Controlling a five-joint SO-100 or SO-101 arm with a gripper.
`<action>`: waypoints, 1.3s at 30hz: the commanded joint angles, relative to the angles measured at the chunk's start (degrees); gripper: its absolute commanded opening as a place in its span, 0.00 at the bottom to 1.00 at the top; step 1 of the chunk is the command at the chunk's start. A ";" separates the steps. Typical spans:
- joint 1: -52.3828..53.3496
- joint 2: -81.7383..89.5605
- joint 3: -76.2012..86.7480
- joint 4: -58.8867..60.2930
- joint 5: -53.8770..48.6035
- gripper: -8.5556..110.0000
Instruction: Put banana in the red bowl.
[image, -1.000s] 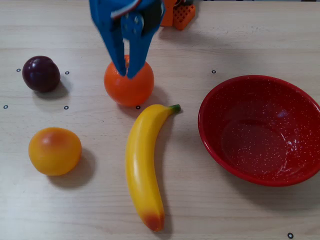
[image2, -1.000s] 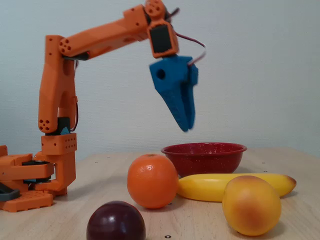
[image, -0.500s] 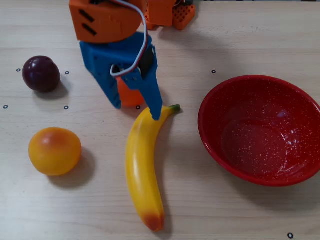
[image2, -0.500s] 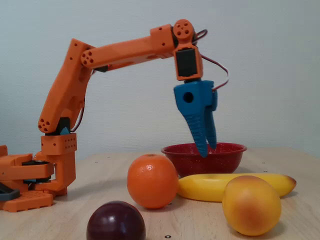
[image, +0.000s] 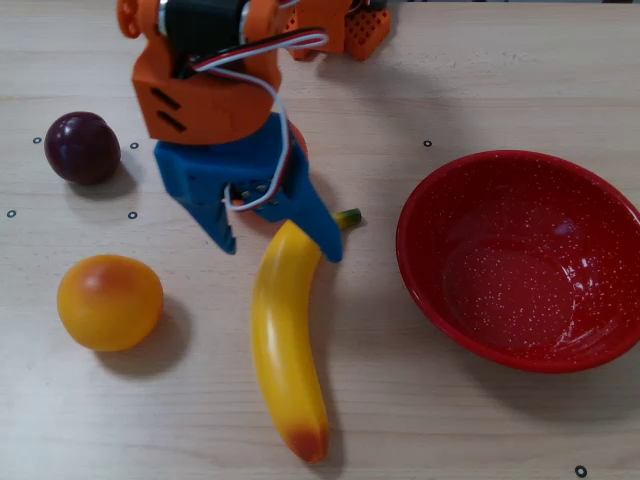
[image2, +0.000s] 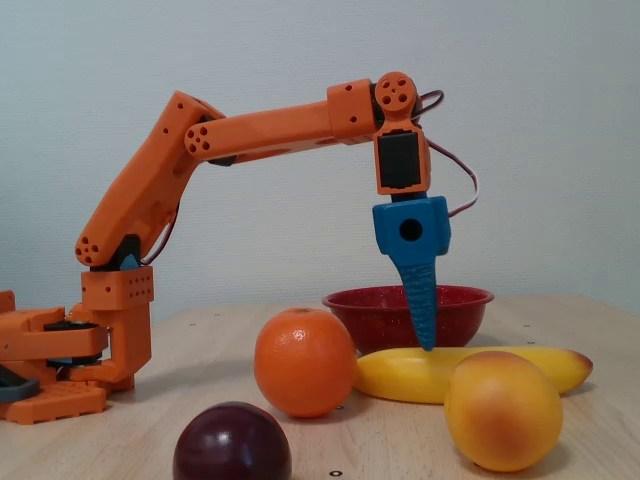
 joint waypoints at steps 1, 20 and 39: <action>0.97 2.46 -5.27 0.70 -1.23 0.39; -0.70 -6.77 -9.23 1.05 -2.90 0.37; -4.22 -12.74 -15.03 -2.37 -0.88 0.34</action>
